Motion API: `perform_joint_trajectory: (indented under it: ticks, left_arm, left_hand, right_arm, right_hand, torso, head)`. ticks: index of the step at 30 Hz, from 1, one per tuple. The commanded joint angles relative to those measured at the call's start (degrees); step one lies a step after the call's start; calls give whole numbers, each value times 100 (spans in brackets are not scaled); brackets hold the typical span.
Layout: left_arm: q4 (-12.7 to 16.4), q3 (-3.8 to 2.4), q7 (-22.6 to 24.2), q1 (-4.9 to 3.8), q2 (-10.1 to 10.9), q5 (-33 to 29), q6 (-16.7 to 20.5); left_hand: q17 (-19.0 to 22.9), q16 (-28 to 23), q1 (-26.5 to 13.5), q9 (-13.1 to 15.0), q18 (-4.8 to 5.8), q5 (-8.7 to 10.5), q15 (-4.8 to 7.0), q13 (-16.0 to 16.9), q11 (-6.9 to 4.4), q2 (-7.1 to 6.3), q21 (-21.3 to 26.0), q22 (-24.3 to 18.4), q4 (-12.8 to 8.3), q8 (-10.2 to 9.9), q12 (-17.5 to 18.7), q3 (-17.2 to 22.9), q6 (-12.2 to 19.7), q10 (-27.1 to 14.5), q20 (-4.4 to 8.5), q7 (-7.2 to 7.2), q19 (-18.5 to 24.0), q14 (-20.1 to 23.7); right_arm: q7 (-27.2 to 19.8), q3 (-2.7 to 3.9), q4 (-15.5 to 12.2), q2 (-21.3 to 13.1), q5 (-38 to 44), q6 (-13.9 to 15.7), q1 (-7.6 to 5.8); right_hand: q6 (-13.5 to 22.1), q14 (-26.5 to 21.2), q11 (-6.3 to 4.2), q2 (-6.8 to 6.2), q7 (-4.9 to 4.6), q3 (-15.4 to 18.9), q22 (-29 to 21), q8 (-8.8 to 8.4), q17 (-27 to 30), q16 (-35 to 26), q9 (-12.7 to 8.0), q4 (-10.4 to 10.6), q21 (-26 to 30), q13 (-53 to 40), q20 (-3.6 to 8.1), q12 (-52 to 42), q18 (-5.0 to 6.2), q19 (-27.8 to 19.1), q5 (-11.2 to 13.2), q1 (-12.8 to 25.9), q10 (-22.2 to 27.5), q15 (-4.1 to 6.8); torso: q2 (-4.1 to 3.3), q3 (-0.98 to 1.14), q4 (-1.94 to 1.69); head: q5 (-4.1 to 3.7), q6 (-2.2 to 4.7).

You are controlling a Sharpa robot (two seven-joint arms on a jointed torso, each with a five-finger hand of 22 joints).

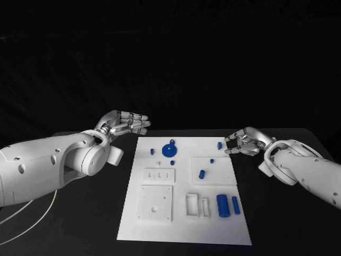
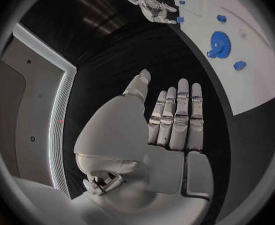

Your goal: Assemble the parts on the task board

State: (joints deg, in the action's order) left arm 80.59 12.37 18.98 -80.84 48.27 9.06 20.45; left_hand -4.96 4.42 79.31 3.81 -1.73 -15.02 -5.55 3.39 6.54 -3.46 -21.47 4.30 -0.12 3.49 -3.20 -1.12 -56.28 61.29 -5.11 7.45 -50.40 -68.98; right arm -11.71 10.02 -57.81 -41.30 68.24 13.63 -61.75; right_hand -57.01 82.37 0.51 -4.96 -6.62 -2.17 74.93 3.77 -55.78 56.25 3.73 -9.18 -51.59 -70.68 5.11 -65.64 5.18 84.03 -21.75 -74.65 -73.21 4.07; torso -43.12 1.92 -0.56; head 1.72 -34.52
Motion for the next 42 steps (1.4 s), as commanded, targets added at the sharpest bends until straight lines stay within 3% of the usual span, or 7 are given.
perform_joint_trajectory:
  ticks: [1, 7, 12, 27, 29, 31, 42]
  left_arm:
    - [37, -4, 88, -1, -10, -30, -114]
    - [52, -5, 63, -1, -5, -30, -113]
    - [63, -5, 46, -1, 2, -28, -112]
    - [78, -5, 5, -2, 7, -19, -111]
    - [78, -5, -20, -2, 8, -10, -109]
    - [81, -5, -37, -2, 9, -2, -112]
    - [75, -5, -69, -2, -3, 11, -120]
  left_hand:
    - [2, -30, 26, 2, 6, 24, -37, 5, 20, 40, 41, 8, -37, 9, -26, -8, 6, 37, 5, -11, -49, 16]
    - [-1, -24, 42, 2, -7, 59, -35, 5, 39, 27, 55, 12, -51, 10, -27, -14, 15, 31, 8, 6, -86, 3]
    - [-1, -24, 52, 2, -12, 66, -33, 6, 38, 27, 66, 14, -56, 10, -27, -16, 13, 35, 9, 10, -103, 0]
    - [0, -24, 68, 2, -27, 114, -30, 5, 33, 33, 71, 24, -64, 10, -27, -20, 9, 39, 14, 8, -150, -3]
    - [3, -28, 94, 2, -30, 220, -33, 5, 40, 43, 72, 26, -81, 10, -27, -15, 6, 41, 12, 13, -155, 4]
    - [5, -31, 94, 2, -31, 366, -38, 5, 41, 53, 74, 26, -79, 10, -27, -15, 5, 43, 9, 16, -154, 13]
    - [6, -30, 89, 3, -38, 411, -40, 6, 36, 59, 77, 28, -77, 11, -28, -19, 1, 54, 4, 15, -158, 19]
  right_arm:
    - [-90, 5, 58, 42, -67, -32, 6]
    - [-114, 5, 203, 175, -111, 33, 19]
    - [-110, 5, 289, 253, -122, 57, 29]
    - [-91, 5, 393, 421, -101, -33, 63]
    - [-92, 5, 405, 435, -98, -50, 67]
    - [-89, 5, 416, 448, -91, -55, 69]
    - [-100, 5, 461, 508, -71, -43, 89]
  right_hand:
    - [-56, 17, 5, 6, -11, 22, 451, -17, -18, 27, -4, -14, -49, -10, -18, -30, 22, 347, -9, 52, -39, -35]
    - [-31, 18, 7, 18, -16, 18, 464, -19, -38, 36, -5, -2, -45, -16, -18, -29, 25, 346, -29, 68, -39, -36]
    - [-67, 22, 2, 51, -10, -22, 481, -17, -62, 51, -4, 4, -68, -31, -17, -43, 26, 349, 2, 63, -52, -33]
    - [-187, 27, -11, 77, 5, -498, 539, -17, -102, 37, -4, -171, -62, -62, -8, -48, 14, 352, 232, 161, -67, -24]
    - [-208, 27, -13, 86, 8, -527, 540, -21, -102, 34, -6, -170, -56, -54, -9, -35, 11, 351, 236, 165, -57, -23]
    - [-232, 28, -17, 105, 12, -608, 544, -21, -106, 36, -6, -178, -56, -57, -5, -39, 8, 352, 311, 163, -64, -20]
    - [-475, 28, -57, 113, 71, -1199, 563, -20, -105, 14, 5, -217, -42, -74, 24, -45, -14, 352, 640, 283, -72, 9]
  torso:
    - [5, -7, -2]
    - [7, -4, 3]
    - [3, -7, -16]
    - [10, 1, 2]
    - [10, 4, 7]
    - [8, 6, 7]
    - [10, 17, 10]
  head:
    - [2, -18]
    - [20, -27]
    - [7, -30]
    - [77, -72]
    - [73, -62]
    - [73, -73]
    - [74, -100]
